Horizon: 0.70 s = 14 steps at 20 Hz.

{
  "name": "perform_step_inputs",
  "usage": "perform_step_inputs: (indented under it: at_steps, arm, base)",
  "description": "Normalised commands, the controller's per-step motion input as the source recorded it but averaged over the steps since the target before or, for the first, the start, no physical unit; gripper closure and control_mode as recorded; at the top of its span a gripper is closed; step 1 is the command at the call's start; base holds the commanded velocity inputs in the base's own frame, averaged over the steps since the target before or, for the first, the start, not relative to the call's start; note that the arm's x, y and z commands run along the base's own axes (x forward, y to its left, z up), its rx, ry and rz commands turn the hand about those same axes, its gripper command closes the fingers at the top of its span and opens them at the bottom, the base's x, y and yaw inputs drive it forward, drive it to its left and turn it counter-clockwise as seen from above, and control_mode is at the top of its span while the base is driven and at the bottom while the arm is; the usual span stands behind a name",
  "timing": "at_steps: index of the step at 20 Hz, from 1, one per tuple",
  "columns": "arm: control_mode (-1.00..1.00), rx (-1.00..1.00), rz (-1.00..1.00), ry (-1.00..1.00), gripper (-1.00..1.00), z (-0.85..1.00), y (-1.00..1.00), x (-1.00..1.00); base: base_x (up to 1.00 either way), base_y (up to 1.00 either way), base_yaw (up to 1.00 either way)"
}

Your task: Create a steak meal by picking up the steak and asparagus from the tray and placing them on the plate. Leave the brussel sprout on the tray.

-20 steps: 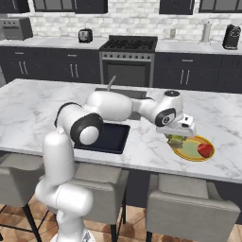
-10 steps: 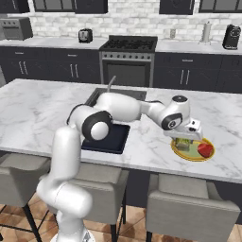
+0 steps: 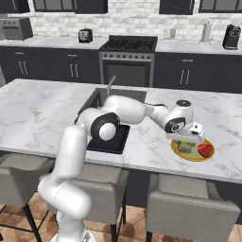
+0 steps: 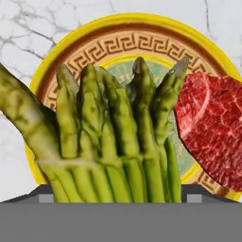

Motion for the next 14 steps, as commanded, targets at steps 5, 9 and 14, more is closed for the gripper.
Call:
perform_step_inputs:
  at_steps: [5,9,14]
  arm:
    - [-1.00,0.00,0.00,0.00,1.00,-0.24,-0.01,0.19]
    - [-1.00,0.00,0.00,0.00,1.00,-0.12,-0.16,0.30]
    - [-1.00,0.00,0.00,0.00,-1.00,-0.13,-0.17,0.19]
  base:
    - [0.00,0.00,0.00]
    - [0.00,0.00,0.00]
    - [0.00,0.00,0.00]
